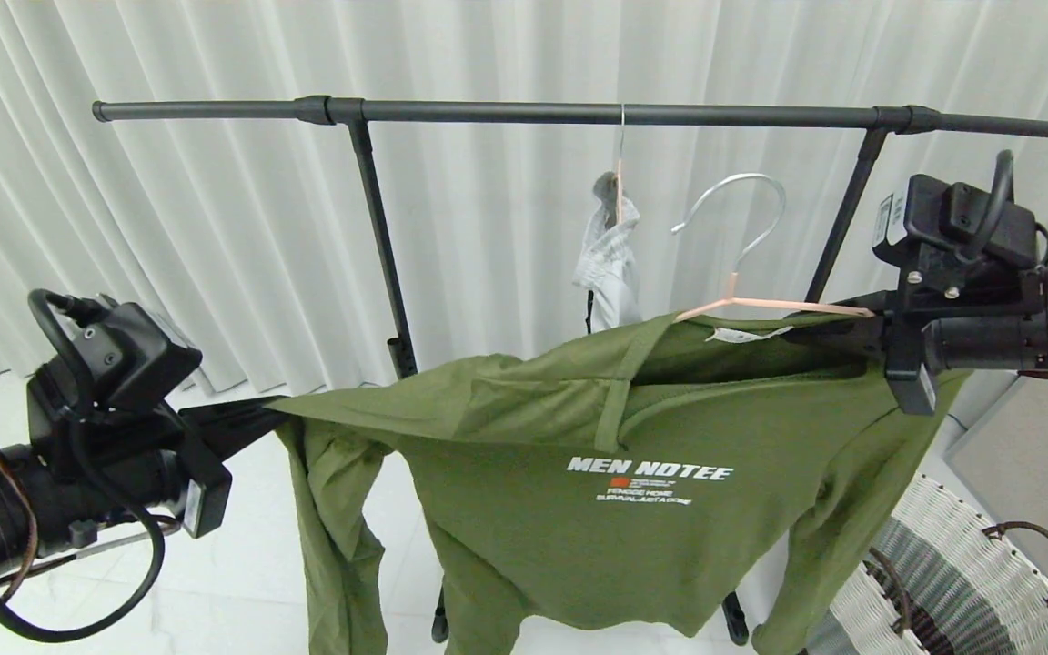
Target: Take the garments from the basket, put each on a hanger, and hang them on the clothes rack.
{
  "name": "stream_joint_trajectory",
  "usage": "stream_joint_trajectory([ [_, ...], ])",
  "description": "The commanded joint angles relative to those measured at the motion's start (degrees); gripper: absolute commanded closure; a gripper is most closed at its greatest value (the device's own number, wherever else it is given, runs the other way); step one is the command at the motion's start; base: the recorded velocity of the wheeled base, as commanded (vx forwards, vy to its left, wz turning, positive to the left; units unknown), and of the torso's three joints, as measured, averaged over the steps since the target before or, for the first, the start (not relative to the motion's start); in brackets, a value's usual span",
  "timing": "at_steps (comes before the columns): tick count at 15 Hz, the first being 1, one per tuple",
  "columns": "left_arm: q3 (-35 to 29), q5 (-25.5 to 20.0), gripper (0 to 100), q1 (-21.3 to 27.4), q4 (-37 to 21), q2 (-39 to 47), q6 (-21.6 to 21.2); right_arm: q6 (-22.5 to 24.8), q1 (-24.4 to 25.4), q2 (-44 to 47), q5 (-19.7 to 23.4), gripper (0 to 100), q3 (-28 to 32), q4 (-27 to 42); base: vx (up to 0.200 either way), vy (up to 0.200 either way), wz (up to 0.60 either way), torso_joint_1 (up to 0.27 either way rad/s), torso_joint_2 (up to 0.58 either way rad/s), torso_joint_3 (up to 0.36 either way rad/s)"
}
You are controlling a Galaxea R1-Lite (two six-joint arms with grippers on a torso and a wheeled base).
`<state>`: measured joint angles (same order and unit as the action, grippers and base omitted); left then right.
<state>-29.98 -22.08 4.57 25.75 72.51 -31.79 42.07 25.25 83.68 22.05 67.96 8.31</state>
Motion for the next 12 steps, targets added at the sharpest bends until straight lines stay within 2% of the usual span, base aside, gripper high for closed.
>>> stream_joint_trajectory([
  [1, -1.58, 0.02, 100, -2.11, 0.01, -0.35, -0.02, 0.03, -0.99, -0.09, -0.61, 100, -0.55, 0.04, 0.0, 0.0, 0.0, 0.0, 0.0, 0.0],
  [4, 0.45, 0.9, 100, -4.13, 0.01, -0.44, -0.55, -0.5, -1.16, -0.18, -0.26, 100, -0.2, -0.05, 0.0, 0.0, 0.0, 0.0, 0.0, 0.0],
  [6, 1.32, 1.51, 100, -3.69, 0.01, -0.53, -0.99, -1.82, -1.16, -0.27, -0.43, 100, -0.11, -0.49, 0.0, 0.0, 0.0, 0.0, 0.0, 0.0],
  [8, 2.47, 1.51, 100, -2.99, 0.01, -0.53, -3.71, -6.12, -1.16, -0.09, -0.7, 100, -0.29, -4.53, 0.0, 0.0, 0.0, 0.0, 0.0, 0.0],
  [9, 3.08, 1.6, 100, -2.99, 0.01, -0.44, -5.03, -7.27, -1.16, 0.08, -0.78, 100, -0.37, -5.94, 0.0, 0.0, 0.0, 0.0, 0.0, 0.0],
  [11, 5.02, 1.95, 100, -2.99, 0.01, -0.09, -10.75, -8.58, -1.16, 0.44, -1.75, 100, -0.11, -8.75, 0.0, 0.0, 0.0, 0.0, 0.0, 0.0],
  [12, 5.02, 1.95, 100, -2.9, 0.01, 0.0, -11.89, -8.85, -1.08, 0.26, -1.84, 100, 0.06, -8.75, 0.0, 0.0, 0.0, 0.0, 0.0, 0.0],
])
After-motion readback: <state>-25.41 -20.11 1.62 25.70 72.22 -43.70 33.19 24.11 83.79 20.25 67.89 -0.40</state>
